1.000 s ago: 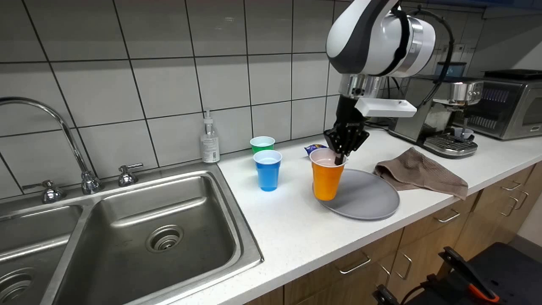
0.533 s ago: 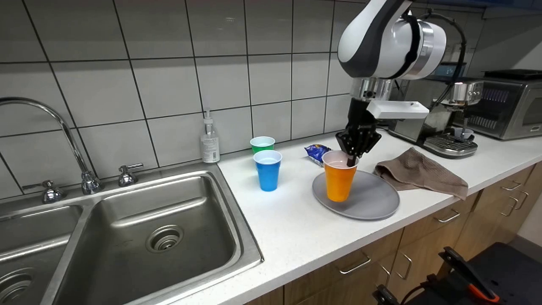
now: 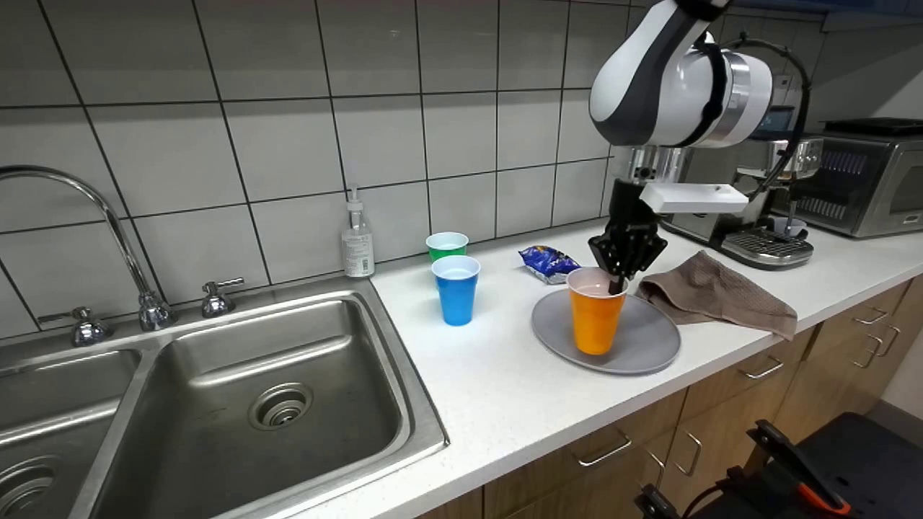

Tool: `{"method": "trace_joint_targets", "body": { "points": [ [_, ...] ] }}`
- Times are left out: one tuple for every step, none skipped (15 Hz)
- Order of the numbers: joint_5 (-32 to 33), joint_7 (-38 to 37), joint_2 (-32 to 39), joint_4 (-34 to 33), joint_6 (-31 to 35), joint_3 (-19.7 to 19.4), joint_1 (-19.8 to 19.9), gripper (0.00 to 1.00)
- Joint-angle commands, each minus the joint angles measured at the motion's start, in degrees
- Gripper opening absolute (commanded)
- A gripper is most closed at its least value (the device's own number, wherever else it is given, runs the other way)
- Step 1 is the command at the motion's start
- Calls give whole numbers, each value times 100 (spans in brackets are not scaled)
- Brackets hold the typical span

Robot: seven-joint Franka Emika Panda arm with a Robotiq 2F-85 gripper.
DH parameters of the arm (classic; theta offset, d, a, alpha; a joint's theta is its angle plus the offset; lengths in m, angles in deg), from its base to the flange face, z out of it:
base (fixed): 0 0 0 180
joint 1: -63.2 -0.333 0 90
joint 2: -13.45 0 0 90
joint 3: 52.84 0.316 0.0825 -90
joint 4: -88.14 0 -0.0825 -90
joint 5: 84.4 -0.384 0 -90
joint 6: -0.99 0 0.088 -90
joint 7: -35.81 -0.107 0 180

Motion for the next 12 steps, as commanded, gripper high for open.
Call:
{"method": "trace_joint_targets", "body": {
  "points": [
    [48,90,80,-1,20,-10,127,1],
    [105,57,110,4,84,-13,144,1],
    [108,55,131,-3,94,-15,160,1],
    [104,60,143,-2,114,-16,173,1],
    [127,49,157,7,163,-17,183,1],
    [122,52,167,9,178,-17,191,1],
    [108,54,200,17,220,-20,202,1],
    [102,55,217,24,246,-22,209,1],
    [42,98,230,34,262,-24,222,1],
    [48,104,235,48,289,-29,233,1],
    [37,134,249,66,339,-38,247,1],
    [5,172,264,74,365,-45,262,1]
  ]
}}
